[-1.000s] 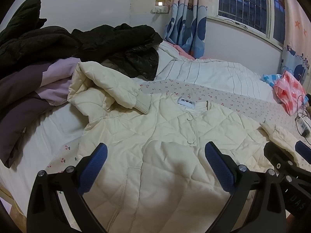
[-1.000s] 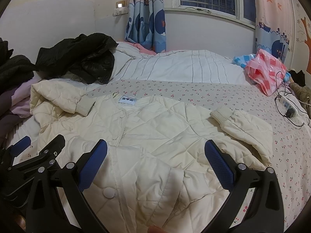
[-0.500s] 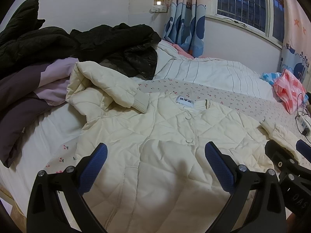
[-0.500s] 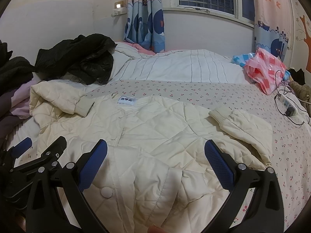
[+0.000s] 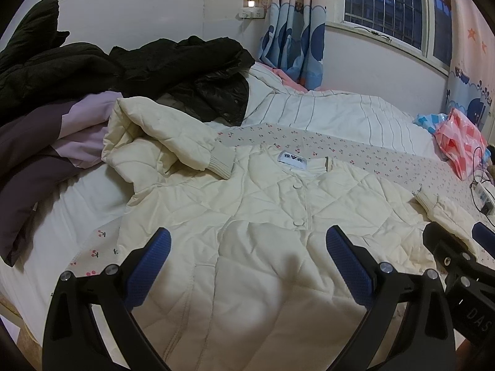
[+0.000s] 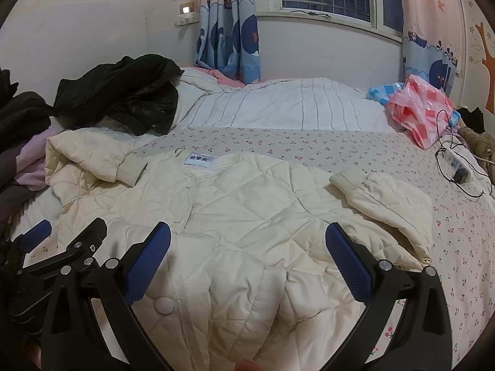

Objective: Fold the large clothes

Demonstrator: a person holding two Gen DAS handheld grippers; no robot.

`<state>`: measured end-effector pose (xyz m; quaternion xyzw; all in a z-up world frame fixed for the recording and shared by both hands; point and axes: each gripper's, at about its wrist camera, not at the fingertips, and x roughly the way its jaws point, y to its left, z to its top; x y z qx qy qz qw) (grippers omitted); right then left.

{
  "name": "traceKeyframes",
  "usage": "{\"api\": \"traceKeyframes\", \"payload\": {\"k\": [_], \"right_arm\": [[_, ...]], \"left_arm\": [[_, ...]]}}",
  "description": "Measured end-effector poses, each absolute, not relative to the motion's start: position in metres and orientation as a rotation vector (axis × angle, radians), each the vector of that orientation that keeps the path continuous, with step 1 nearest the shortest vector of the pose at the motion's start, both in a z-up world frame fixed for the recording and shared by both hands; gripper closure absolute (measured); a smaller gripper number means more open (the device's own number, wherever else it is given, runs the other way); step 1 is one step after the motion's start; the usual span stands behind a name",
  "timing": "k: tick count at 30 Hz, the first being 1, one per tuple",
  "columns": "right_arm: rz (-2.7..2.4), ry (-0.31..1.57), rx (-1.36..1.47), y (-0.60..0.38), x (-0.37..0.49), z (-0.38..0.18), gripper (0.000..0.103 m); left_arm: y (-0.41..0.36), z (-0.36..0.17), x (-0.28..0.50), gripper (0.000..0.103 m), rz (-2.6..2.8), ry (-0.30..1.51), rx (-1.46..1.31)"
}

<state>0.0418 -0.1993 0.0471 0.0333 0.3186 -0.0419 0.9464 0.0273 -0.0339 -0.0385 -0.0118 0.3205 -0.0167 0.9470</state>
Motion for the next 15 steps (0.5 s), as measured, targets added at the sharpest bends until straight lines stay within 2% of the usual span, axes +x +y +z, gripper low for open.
{"api": "traceKeyframes", "payload": {"k": [15], "right_arm": [[-0.118,0.610,0.032,-0.1983,0.0362,0.0500,0.006]], "left_arm": [[-0.0365,-0.0381,0.0274,0.007,-0.035,0.652,-0.026]]}}
